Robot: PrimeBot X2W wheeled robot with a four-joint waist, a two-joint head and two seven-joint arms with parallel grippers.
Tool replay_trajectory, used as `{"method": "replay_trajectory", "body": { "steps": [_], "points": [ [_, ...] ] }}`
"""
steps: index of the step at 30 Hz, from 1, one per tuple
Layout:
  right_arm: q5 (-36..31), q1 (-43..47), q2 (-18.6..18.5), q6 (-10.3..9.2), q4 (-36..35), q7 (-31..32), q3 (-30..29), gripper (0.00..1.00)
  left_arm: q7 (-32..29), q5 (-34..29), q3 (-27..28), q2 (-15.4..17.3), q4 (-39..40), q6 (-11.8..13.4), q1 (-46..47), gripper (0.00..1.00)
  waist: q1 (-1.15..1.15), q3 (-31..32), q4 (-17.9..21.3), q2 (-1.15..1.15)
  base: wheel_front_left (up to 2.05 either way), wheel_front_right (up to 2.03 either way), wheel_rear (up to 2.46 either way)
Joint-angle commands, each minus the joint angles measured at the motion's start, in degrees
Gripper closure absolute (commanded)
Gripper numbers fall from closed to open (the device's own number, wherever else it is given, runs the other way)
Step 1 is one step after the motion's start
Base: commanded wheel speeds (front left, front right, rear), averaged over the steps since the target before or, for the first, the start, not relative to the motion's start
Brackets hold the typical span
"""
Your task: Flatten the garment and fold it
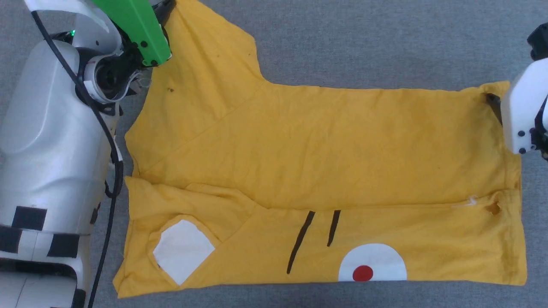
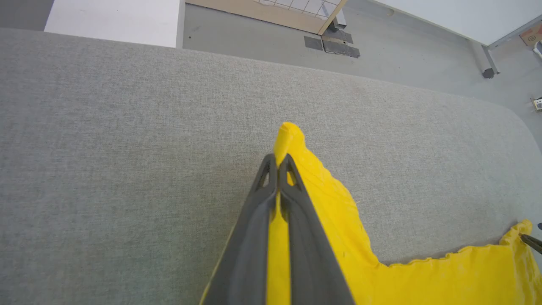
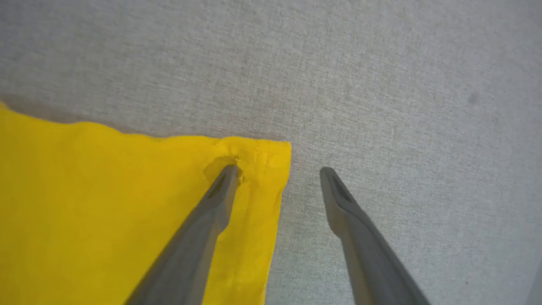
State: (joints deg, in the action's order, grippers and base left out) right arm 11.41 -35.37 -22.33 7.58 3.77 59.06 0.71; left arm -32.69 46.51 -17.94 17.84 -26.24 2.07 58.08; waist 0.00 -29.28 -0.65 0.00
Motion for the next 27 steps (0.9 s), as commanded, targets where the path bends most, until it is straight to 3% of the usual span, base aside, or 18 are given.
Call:
{"method": "replay_trajectory", "body": {
  "steps": [1,6,7,8,9,12,19,27],
  "points": [
    [-0.3,-1.2,-0.4,-0.09,0.9,0.6,0.6,0.0,-0.1,0.4,0.0,0.0,1.1,0.3,-1.2,1.0,0.0,-1.4,-1.1,0.0,0.0,0.0,0.0],
    [0.5,-1.3,-0.8,-0.09,4.1,3.7,2.8,0.0,-0.4,0.9,0.1,0.4,4.3,0.8,-2.9,1.0,0.0,-2.6,-2.1,0.0,0.0,0.0,0.0],
    [0.9,-1.1,-0.8,-0.09,4.6,4.6,3.1,0.16,-0.4,0.9,0.2,0.5,4.7,0.9,-3.2,1.0,0.0,-2.6,-2.1,0.0,0.0,0.0,0.0],
    [1.7,-1.0,-0.5,-0.09,4.9,5.5,3.0,0.78,-0.3,1.0,0.3,0.7,5.2,1.0,-3.6,1.0,0.0,-2.5,-2.1,0.0,0.0,0.0,0.0],
    [2.2,-0.9,-0.3,-0.09,4.9,5.8,2.8,1.0,-0.2,0.9,0.2,0.8,5.5,1.0,-3.9,1.0,0.0,-2.4,-2.1,0.0,0.0,0.0,0.0],
    [3.3,-1.2,0.0,-0.09,4.3,5.9,1.7,1.0,0.3,1.0,0.4,1.2,6.9,0.8,-4.7,1.0,0.0,-1.5,-2.0,0.0,0.0,0.0,0.0],
    [3.5,-1.6,2.1,-0.09,2.7,-1.1,-2.8,1.0,1.4,1.9,1.5,2.6,11.3,0.1,-7.6,1.0,0.0,4.4,-1.2,0.0,0.0,0.0,0.0],
    [5.4,6.2,4.8,-0.09,1.3,-6.8,-7.3,1.0,2.0,4.5,4.1,5.3,20.8,1.2,-18.8,1.0,0.0,12.5,-1.0,0.0,0.0,0.0,0.0]
  ]
}}
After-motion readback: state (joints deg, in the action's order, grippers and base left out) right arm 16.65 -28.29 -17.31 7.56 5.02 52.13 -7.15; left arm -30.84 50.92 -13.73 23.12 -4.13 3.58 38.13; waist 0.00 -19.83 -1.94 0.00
